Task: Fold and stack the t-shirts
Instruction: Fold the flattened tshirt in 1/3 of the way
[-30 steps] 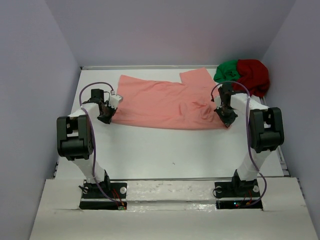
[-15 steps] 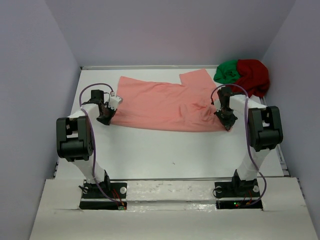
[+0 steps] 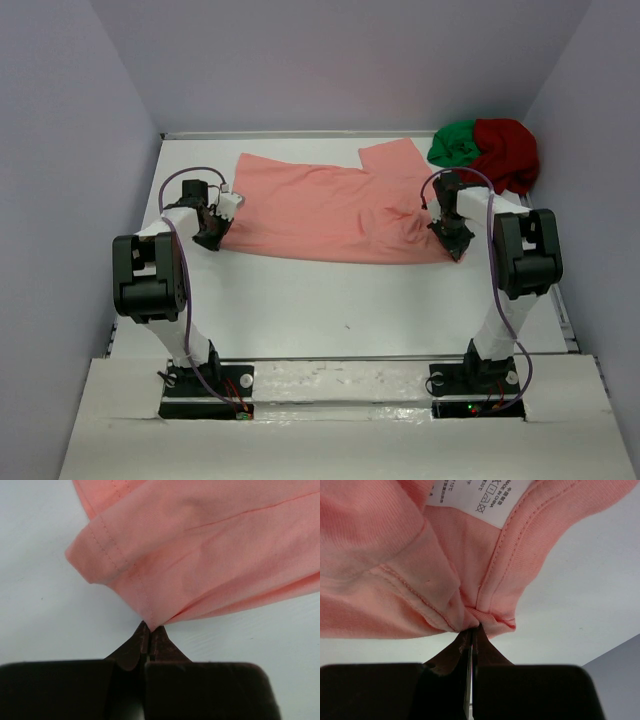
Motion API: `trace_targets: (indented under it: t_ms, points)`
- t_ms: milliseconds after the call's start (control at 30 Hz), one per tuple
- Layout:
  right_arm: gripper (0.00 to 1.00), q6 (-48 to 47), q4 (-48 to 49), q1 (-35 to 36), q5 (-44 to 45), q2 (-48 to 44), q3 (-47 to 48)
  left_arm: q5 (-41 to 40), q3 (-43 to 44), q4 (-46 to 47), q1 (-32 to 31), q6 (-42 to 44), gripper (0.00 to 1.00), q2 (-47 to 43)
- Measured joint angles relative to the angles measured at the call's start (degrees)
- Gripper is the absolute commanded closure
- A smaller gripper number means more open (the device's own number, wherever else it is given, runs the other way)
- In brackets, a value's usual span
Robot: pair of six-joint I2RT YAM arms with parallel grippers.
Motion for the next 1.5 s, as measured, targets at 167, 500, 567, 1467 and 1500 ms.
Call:
trace_targets:
  t_ms: [167,500,567,1467,1500]
  points:
    - [0.84,0.0,-0.7,0.2,0.3,0.5,0.7,0.1,0.1,-0.3,0.0,-0.2,1.0,0.0]
    - [0.28,0.4,-3.8,0.0,0.3,1.7,3.7,0.3,2.1,-6.3,-0.9,-0.3,0.98,-0.1]
    - [0.19,0.4,-4.4,-0.2,0.3,1.7,4.3,0.2,2.4,-7.2,-1.0,-0.3,0.98,-0.2]
    - [0.64,-1.7,-14.0,-0.2,-11.3,1.0,24.5,-4.7,7.2,-15.5,-1.6,-0.5,0.01,-7.9]
    - [0.72,-2.0,-13.8,-0.2,-13.0,1.0,24.5,-4.7,7.5,-15.5,-1.6,-0.7,0.01,-7.9]
